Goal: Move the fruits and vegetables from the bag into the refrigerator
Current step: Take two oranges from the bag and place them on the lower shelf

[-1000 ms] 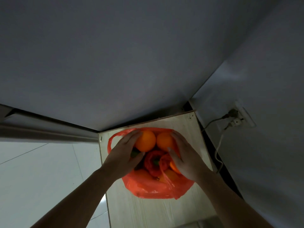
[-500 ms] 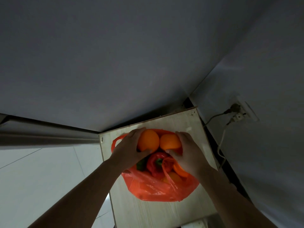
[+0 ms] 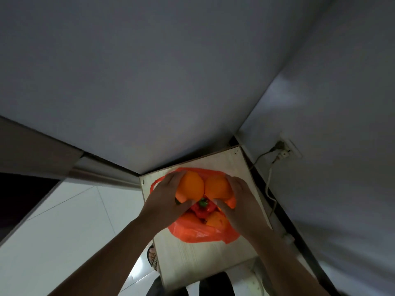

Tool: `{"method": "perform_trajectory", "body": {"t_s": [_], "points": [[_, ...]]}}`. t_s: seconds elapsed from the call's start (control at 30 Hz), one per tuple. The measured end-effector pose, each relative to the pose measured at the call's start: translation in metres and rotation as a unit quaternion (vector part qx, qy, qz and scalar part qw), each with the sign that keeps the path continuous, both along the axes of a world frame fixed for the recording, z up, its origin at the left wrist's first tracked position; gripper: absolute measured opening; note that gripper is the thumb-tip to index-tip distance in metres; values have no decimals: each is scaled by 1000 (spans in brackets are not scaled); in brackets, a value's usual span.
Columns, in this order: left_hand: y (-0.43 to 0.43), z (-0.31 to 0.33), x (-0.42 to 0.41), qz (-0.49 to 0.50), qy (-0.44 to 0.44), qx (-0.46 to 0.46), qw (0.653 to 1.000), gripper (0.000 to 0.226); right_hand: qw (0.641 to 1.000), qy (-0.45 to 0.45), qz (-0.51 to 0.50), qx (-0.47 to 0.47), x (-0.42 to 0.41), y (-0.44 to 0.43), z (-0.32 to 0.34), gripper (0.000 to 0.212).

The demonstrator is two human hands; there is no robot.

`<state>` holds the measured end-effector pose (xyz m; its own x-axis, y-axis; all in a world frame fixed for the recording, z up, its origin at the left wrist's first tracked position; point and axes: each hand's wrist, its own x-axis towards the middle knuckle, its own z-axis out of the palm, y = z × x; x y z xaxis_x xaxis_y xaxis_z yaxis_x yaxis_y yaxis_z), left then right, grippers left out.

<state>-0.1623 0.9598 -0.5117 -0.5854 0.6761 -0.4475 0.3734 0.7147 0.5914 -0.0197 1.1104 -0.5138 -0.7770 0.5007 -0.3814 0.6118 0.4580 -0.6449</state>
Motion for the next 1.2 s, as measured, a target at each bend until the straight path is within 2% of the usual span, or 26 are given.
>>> {"method": "perform_trajectory", "body": {"t_s": [0.2,0.3,0.43,0.63,0.77,0.97,1.2], "points": [[-28,83,18,-13,2,41,999,88,999,26,-35,10,22,-31,94,74],[-54,121,19,-21,5,67,998,92,993,66,-86,-41,26,-54,134,80],[-98,157,11,6,36,99,994,96,986,118,-91,-70,18,-90,169,71],[-134,197,25,115,98,102,983,94,982,167,-3,-88,4,-103,193,69],[-153,218,56,207,150,108,961,85,974,172,132,-71,-12,-99,208,68],[-189,227,118,366,160,80,913,85,930,142,332,-66,-27,-122,220,69],[-250,227,188,528,155,70,832,87,879,97,448,-127,-24,-195,217,84]]}}
